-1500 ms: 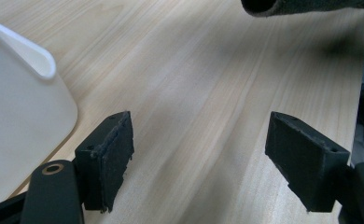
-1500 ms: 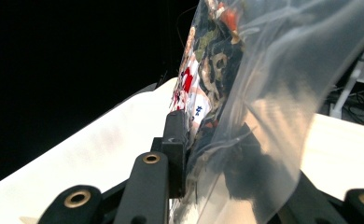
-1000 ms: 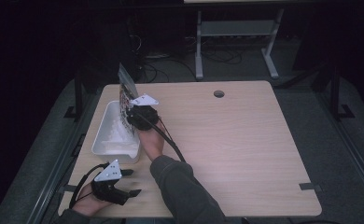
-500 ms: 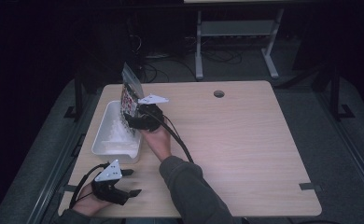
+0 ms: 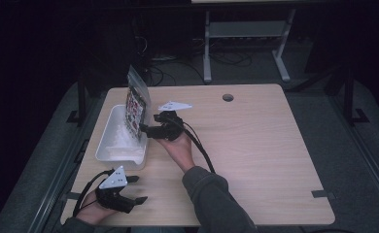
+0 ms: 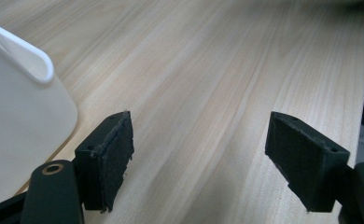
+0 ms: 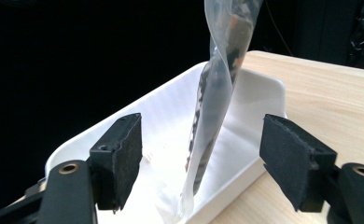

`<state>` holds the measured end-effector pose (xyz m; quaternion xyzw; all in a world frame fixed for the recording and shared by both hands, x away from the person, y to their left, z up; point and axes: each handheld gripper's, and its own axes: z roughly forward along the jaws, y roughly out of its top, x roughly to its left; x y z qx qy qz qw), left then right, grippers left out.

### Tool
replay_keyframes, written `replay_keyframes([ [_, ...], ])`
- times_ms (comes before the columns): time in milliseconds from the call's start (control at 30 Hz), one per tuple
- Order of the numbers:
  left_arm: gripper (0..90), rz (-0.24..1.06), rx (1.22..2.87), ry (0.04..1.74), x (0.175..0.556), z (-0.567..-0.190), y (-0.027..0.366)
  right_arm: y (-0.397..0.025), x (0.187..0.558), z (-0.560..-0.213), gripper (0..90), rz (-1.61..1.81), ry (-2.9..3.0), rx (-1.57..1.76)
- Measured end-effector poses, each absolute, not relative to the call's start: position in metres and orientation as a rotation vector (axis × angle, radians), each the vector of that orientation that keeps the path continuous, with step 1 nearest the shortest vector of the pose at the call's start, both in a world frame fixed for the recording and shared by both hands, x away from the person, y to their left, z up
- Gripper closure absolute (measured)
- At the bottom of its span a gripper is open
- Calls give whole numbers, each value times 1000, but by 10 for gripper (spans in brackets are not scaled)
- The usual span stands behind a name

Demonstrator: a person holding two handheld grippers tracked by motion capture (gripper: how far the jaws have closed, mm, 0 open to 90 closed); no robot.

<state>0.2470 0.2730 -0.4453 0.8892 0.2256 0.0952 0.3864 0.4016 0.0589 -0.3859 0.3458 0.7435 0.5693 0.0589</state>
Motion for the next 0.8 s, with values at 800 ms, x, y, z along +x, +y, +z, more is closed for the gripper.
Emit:
replay_keyframes([
  [800,233,219,2281,581,247,-450,267,-26,379,-390,291,1761,2347,1042],
])
